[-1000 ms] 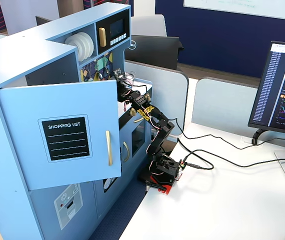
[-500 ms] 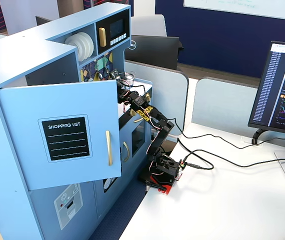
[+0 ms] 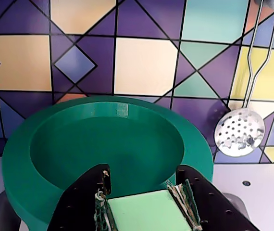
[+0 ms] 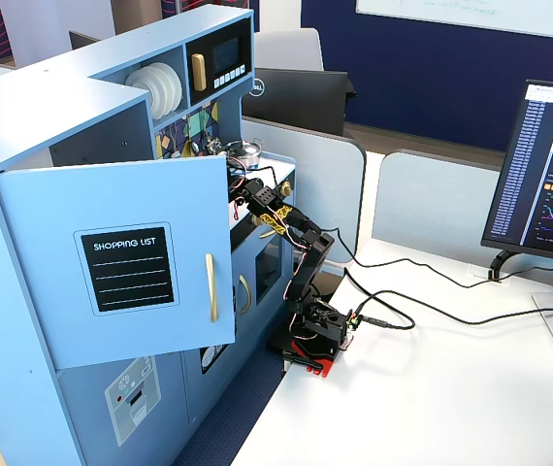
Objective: Pick up the lid from the counter and put it on the green recipient
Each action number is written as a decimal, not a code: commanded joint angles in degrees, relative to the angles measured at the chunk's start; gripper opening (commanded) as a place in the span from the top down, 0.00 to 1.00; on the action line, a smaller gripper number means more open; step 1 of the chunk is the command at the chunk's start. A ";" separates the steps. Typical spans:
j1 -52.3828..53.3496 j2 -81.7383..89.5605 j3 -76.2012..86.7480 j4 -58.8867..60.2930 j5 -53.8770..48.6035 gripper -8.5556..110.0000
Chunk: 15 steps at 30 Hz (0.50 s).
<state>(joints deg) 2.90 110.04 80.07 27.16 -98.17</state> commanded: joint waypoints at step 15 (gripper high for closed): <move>1.14 4.48 1.49 -0.26 -1.76 0.93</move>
<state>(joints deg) 2.99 110.48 81.91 27.16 -99.32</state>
